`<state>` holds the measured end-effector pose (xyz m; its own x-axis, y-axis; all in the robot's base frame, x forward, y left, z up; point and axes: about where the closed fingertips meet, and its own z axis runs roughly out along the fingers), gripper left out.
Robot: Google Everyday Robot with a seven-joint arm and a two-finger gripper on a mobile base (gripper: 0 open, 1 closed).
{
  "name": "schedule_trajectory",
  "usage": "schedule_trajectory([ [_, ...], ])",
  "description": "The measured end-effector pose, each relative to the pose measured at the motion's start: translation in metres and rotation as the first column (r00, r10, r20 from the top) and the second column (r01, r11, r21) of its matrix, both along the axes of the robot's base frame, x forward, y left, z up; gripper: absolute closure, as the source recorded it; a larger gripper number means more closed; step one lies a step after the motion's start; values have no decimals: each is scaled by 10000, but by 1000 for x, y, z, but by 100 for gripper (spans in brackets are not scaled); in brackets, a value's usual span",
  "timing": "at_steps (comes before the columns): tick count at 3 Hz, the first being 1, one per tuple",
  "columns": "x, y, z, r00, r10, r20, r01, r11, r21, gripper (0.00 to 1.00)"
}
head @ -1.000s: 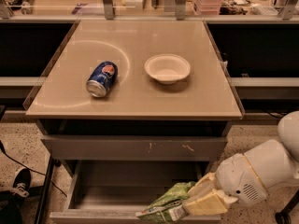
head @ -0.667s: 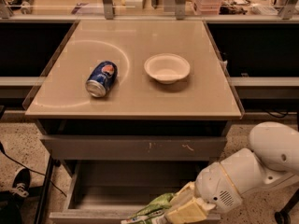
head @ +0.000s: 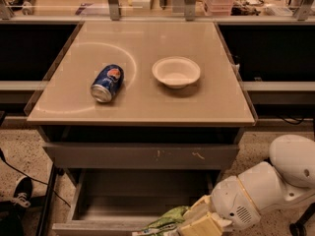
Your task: Place green jalapeno chip bag into middle drawer
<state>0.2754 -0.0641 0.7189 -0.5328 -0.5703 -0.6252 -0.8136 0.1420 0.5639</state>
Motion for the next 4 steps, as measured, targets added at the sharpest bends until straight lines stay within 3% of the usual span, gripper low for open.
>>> schedule_trajectory([
  [2, 52, -25, -27, 9969, -606, 500, 645, 9948, -794, 100],
  [3, 76, -41, -40, 9921, -1010, 746, 1105, 9845, -1365, 100],
  [4, 92, -58, -59, 9735, -1893, 1282, 2124, 9562, -2016, 100],
])
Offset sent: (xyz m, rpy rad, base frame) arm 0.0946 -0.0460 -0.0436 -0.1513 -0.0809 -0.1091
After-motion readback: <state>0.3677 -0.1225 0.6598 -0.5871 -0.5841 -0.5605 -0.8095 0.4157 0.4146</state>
